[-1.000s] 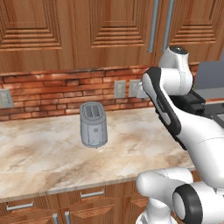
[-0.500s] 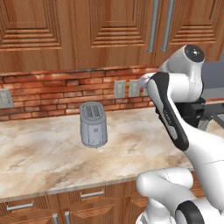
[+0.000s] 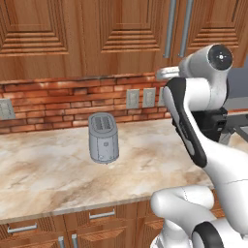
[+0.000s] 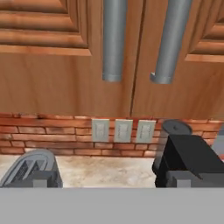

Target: The dining table condiment station is running low on oil/vinegar bottle. Refill the condiment station by opening the cabinet and taking the oil/vinegar bottle from the cabinet and placing it on the dining table.

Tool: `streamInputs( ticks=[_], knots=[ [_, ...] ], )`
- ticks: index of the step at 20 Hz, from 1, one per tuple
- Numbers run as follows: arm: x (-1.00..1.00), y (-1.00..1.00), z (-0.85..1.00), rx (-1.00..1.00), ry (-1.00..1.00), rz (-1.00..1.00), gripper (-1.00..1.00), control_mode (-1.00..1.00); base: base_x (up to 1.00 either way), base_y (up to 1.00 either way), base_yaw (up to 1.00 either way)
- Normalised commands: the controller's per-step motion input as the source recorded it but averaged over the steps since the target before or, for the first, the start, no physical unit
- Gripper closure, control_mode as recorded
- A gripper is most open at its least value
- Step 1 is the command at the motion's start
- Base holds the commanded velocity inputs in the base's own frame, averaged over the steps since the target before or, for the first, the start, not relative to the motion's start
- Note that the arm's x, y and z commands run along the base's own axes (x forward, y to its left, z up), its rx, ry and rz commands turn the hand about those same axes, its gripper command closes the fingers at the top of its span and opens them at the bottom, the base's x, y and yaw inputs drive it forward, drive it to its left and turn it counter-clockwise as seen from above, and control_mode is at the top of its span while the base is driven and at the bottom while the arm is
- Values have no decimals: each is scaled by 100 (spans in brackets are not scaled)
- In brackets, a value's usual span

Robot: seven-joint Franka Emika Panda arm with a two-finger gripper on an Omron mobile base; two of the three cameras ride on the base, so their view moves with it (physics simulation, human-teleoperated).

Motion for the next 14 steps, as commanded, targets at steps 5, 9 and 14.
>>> streamInputs(
  ticks=[5,9,14],
  knots=[
    [6,-17,55,0,-13,-10,-100,-100,0,0,0],
    [16,-16,50,0,-5,-5,-100,-100,0,0,0],
    [24,-15,34,0,-2,0,-100,-100,0,0,0]
  ],
)
